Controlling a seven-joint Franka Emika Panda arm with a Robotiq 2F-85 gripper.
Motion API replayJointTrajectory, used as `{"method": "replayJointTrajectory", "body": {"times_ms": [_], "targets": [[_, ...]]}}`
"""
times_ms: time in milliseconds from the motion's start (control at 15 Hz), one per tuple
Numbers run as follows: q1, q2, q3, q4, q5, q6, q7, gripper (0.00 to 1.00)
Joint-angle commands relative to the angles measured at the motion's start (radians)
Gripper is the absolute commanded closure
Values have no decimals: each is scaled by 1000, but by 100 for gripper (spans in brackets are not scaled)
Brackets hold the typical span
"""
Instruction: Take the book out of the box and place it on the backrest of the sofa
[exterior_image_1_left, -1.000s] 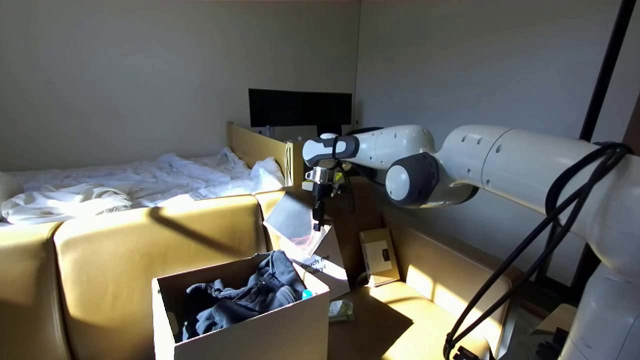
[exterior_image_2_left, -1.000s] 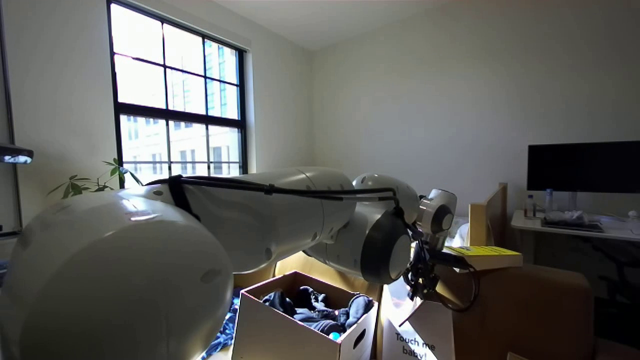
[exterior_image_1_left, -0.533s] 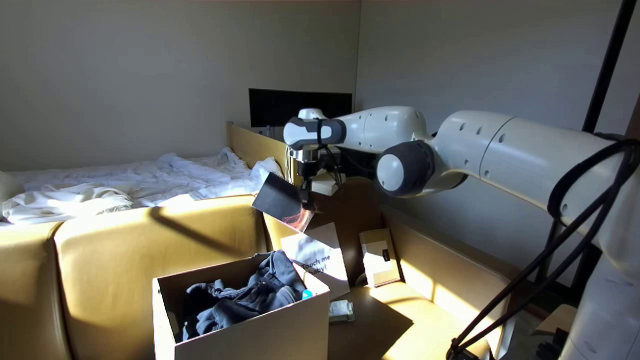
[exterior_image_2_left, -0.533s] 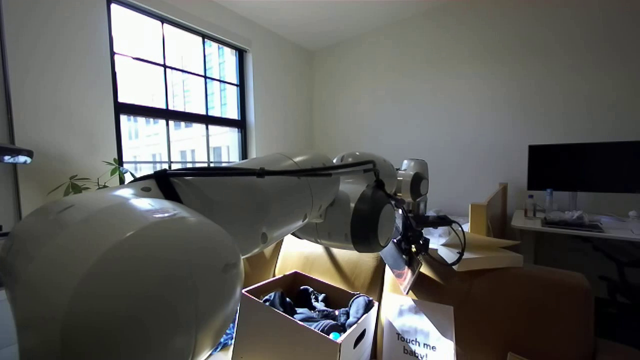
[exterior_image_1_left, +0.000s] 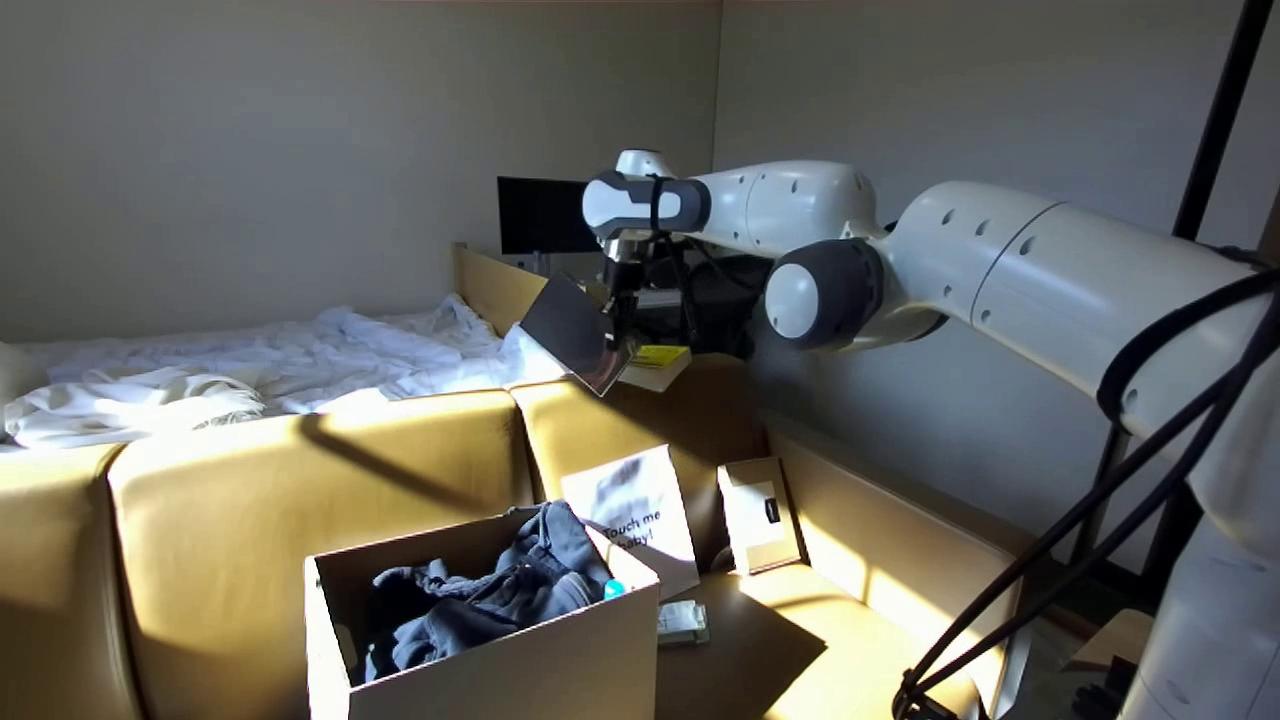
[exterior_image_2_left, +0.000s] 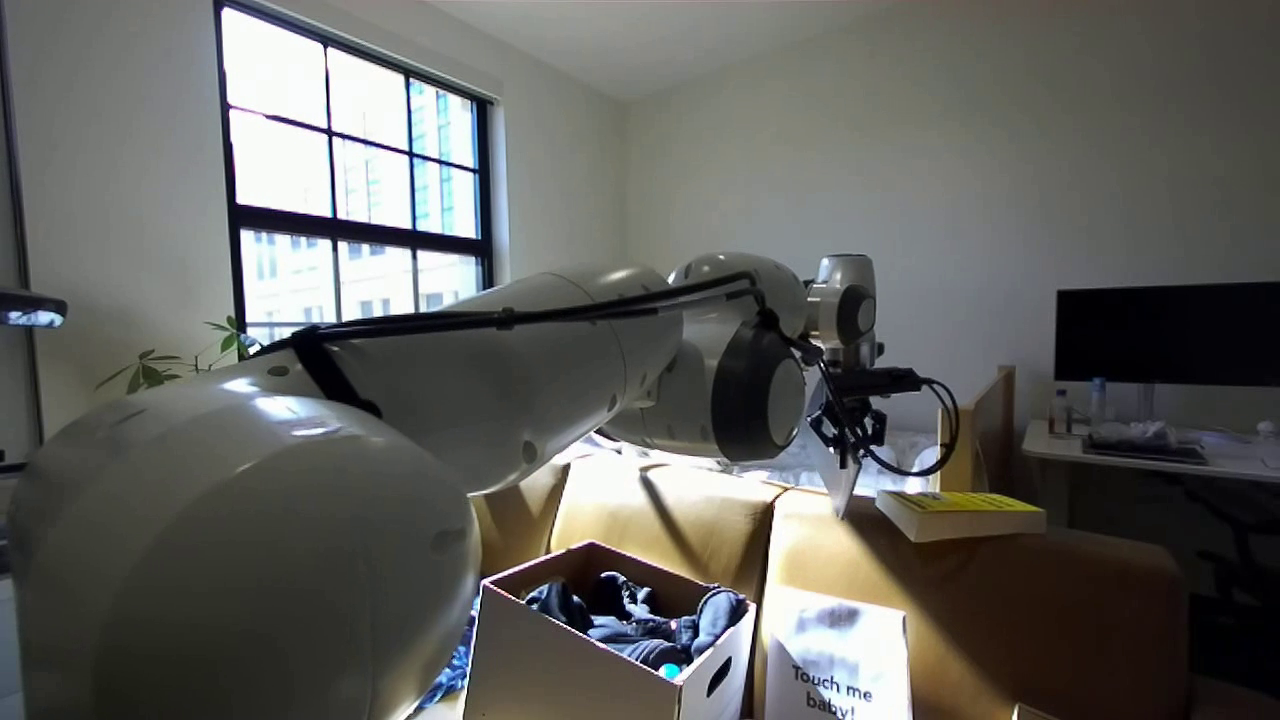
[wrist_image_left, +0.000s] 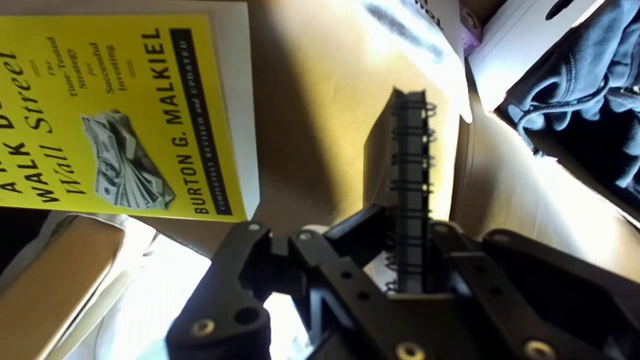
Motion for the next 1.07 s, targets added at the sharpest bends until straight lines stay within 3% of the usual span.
{"method": "replayJointTrajectory", "body": {"times_ms": [0,267,667,867,1000], "targets": [[-38,-21,16,0,40,82,108,97],[-107,-17,56,0,110,158,169,97],[-269,-2,200,-6,233,275,117,97],[-360,12,284,-6,314,318,22,97],[-407,-4,332,-6,351,273,-117,97]]}}
